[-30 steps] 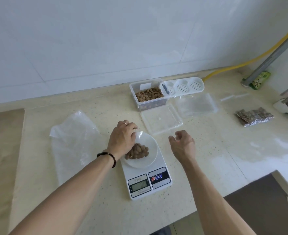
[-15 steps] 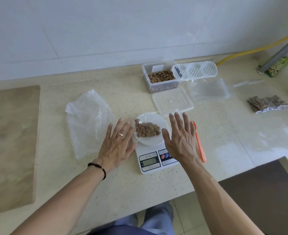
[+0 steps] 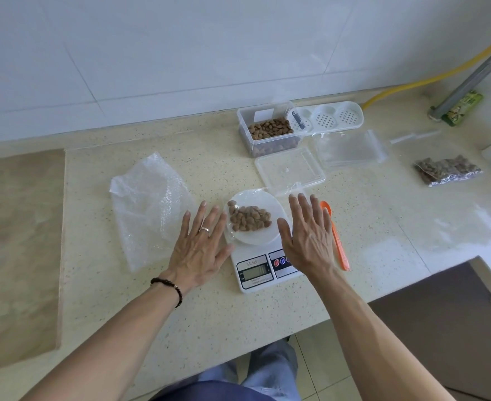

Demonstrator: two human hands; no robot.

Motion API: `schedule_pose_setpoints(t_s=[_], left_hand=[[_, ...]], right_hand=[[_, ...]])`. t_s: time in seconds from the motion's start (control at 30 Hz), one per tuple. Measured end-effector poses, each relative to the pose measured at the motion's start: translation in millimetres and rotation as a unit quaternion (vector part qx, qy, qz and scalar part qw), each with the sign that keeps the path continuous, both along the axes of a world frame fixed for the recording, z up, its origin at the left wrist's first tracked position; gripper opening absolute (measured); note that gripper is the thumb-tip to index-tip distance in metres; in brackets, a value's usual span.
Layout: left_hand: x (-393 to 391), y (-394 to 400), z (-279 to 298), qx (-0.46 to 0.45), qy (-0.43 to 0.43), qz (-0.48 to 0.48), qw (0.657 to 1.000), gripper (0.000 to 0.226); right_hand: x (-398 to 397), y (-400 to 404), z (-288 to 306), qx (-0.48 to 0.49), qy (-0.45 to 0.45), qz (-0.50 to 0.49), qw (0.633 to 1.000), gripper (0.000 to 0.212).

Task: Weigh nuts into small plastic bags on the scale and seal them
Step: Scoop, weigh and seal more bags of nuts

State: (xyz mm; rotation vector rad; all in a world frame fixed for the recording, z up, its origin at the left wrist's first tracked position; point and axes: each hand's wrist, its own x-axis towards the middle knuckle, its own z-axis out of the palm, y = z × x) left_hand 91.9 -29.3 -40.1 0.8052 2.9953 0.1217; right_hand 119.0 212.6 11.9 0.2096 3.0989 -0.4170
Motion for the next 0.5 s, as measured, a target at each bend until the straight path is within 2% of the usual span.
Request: schedule_pose_setpoints(t_s=[0.1,0.23,0.5], left_hand=[[-5,6,3,0.012,-0.004,-0.005,1.000,0.074],[-19,24,13,0.030,-0.013,-0.020,0.999,0.073],[-72,89,33,0.054,-0.025,-0.063,0.996,0.077]], right_hand=[[-1,5,0,-0.020,0.002,-0.020,1.000,0.076],[-2,20,3,-0.059,0.013,-0.078,0.995,0.059],[0,57,8,-0.096,0.008,-0.155,0.983,0.043]])
